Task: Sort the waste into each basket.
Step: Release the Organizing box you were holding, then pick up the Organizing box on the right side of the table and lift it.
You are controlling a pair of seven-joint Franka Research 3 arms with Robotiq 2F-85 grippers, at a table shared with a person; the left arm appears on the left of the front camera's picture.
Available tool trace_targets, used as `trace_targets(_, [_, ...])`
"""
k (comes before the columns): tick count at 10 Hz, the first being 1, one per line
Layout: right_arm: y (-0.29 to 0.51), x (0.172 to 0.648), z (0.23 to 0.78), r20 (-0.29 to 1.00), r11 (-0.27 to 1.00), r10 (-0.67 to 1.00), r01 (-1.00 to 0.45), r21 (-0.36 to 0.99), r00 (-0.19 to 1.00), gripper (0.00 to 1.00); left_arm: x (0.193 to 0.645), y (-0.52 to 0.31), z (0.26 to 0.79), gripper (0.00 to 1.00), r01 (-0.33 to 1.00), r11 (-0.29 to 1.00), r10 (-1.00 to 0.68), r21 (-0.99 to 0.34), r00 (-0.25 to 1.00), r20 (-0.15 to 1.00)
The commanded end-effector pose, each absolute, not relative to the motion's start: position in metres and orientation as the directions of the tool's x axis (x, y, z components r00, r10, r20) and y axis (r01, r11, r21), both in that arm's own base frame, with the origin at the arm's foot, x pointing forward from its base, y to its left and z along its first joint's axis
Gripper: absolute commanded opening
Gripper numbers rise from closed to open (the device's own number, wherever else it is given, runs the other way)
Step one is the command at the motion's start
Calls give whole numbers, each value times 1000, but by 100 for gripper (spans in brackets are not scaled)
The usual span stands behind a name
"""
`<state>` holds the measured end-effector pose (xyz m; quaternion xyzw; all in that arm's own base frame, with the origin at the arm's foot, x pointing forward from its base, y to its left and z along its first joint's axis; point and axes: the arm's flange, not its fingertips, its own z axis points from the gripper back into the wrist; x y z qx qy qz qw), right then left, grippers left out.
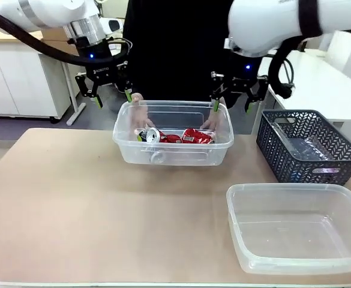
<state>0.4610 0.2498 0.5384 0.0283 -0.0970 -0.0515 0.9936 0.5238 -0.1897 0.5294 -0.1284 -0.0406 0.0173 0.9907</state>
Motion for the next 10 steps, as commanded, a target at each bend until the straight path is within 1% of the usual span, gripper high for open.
trace_targets(1, [237,452,524,185,982,-158,136,128,970,100,502,-175,516,100,52,950,-21,-307,994,105])
trace_targets(2, [238,452,521,191,981,-168,145,129,967,100,503,-177,513,100,56,954,-39,-293,997,63])
trace_targets(3, [245,456,540,183,989,-130,115,92,974,100,513,-184,530,100,-2,963,29,-270,995,99])
trace_targets(10, [245,456,540,183,989,-130,115,92,974,100,513,-184,530,100,-2,963,29,-270,995,99])
